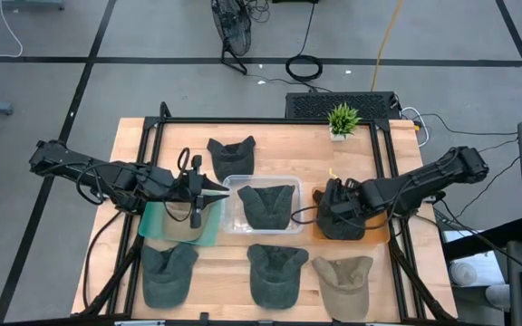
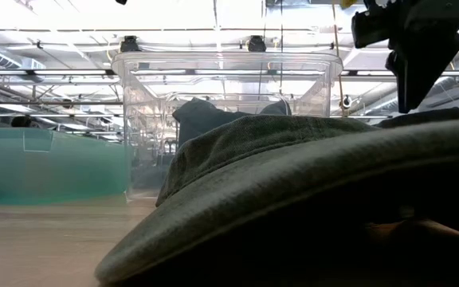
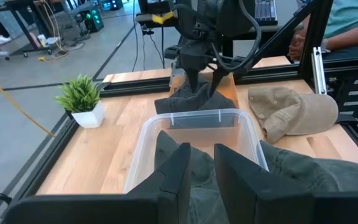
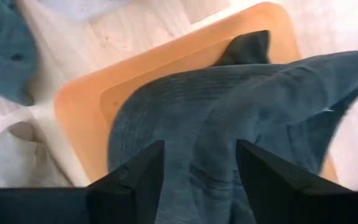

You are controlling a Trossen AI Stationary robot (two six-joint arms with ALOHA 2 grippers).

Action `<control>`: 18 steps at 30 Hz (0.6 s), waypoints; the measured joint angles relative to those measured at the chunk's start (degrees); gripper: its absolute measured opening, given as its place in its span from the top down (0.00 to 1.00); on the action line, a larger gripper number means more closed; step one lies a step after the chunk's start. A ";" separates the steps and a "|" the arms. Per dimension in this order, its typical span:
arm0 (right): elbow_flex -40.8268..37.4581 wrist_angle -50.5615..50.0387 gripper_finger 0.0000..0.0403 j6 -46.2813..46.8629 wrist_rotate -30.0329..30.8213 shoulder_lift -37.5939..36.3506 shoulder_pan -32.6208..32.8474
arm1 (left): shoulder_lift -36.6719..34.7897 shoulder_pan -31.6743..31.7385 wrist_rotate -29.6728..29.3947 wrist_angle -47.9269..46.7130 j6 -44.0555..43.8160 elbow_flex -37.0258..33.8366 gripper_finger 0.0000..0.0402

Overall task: Pick & Place hat
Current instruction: Put the bottom black cap into the orange bin

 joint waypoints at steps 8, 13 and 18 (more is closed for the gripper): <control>-1.29 1.36 0.56 0.69 3.03 -0.04 -0.01 | 0.00 0.00 -0.02 -0.95 0.00 0.00 0.80; -5.26 2.41 0.63 1.28 0.71 -0.01 -0.01 | 0.00 0.00 -0.04 -1.20 -0.04 0.00 0.80; -5.81 1.98 0.74 1.29 1.05 -0.33 0.17 | 0.00 0.00 -0.07 -1.33 -0.07 0.00 0.80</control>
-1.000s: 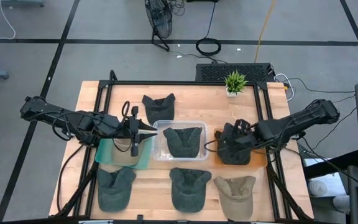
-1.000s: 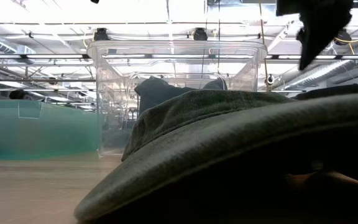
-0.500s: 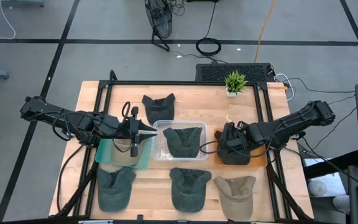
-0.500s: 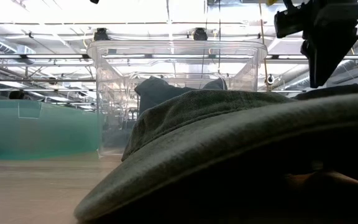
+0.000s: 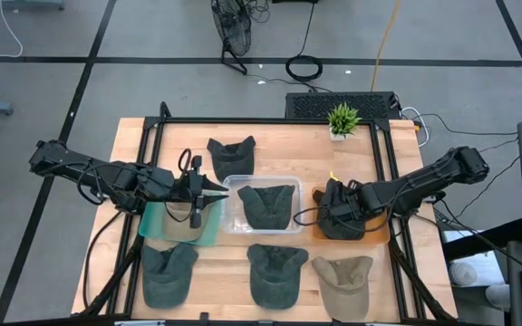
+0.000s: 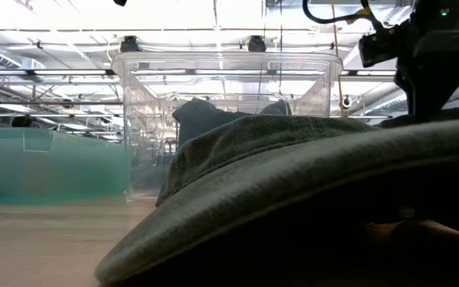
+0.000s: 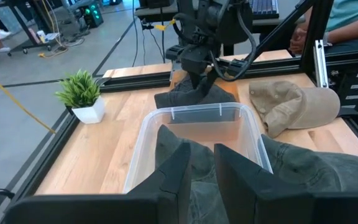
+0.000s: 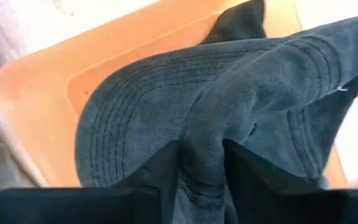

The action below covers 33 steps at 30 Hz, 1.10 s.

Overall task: Pick & Place hat
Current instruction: Put the bottom black cap into the orange bin

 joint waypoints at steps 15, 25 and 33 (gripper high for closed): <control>3.46 -1.11 0.97 -14.50 -1.16 -5.65 3.36 | 0.00 0.00 -0.17 -1.23 -0.35 0.02 0.80; 5.60 -1.37 0.99 -24.60 -4.41 -9.78 3.92 | 0.00 0.00 -0.17 -1.12 0.09 0.02 0.80; 2.27 -0.28 0.99 -26.99 -10.39 -9.76 0.85 | 0.00 0.00 -0.17 -1.09 0.35 0.02 0.80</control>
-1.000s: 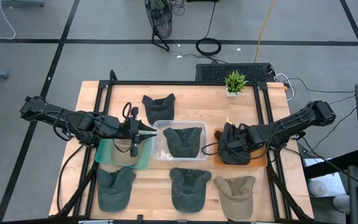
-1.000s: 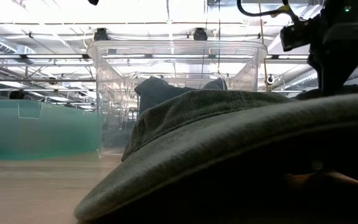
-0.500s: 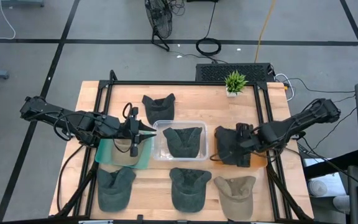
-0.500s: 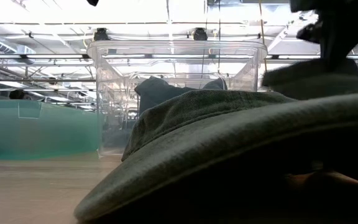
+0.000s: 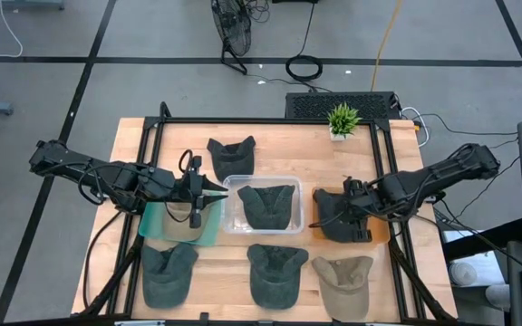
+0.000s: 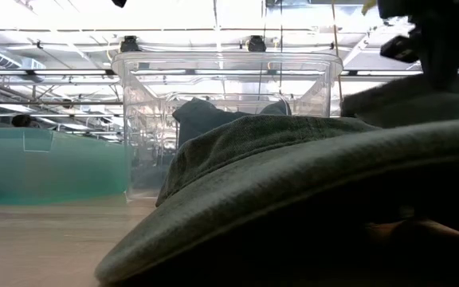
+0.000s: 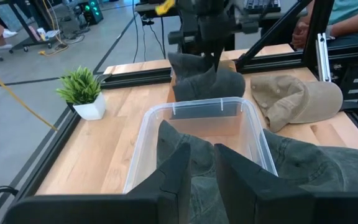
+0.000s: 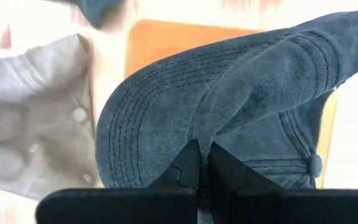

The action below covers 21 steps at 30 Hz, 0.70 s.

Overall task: Pick & Place hat
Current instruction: Put the bottom black cap into the orange bin

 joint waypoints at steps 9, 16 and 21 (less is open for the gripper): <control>-9.92 8.69 0.97 -1.77 -1.01 0.00 -2.40 | 0.00 0.00 -0.02 0.01 0.20 0.00 0.80; -12.39 11.82 0.86 -1.63 2.94 0.00 -2.49 | 0.00 0.00 -0.02 0.01 0.20 0.00 0.80; -12.39 11.93 0.77 -1.67 4.84 -0.09 -2.51 | 0.00 0.00 -0.02 0.01 0.24 0.00 0.80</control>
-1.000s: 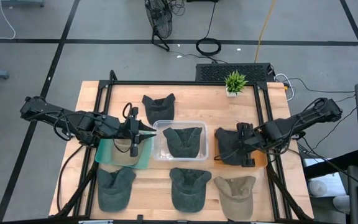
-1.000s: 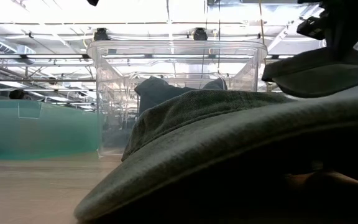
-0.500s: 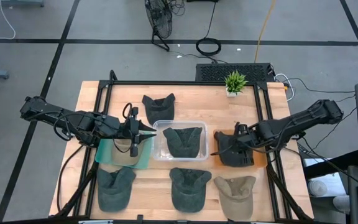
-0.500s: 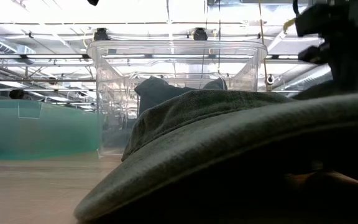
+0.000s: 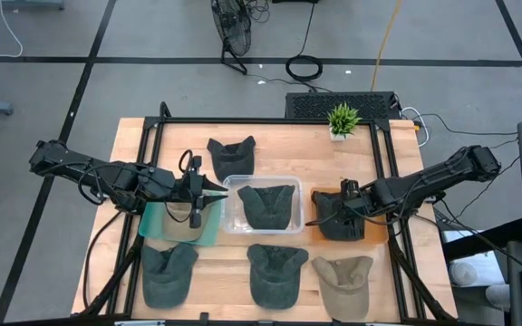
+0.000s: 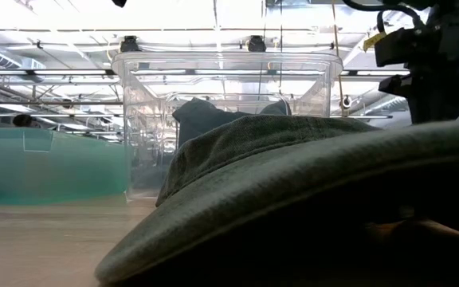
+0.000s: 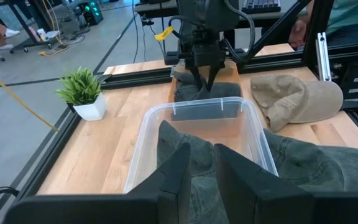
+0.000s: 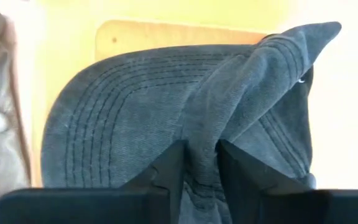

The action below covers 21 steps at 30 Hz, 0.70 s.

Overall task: Pick & Place hat
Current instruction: Put the bottom black cap into the orange bin

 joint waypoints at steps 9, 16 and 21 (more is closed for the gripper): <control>2.37 -0.32 0.60 1.82 -0.03 -2.81 0.00 | 0.00 0.02 0.00 -0.05 0.04 0.00 0.80; 7.01 -3.89 0.53 12.38 -3.84 -6.83 1.12 | 0.00 0.02 -0.02 -0.07 0.02 0.00 0.80; 7.02 -6.70 0.57 23.23 -11.77 -7.39 4.59 | 0.00 0.02 -0.02 -0.12 -0.11 0.00 0.80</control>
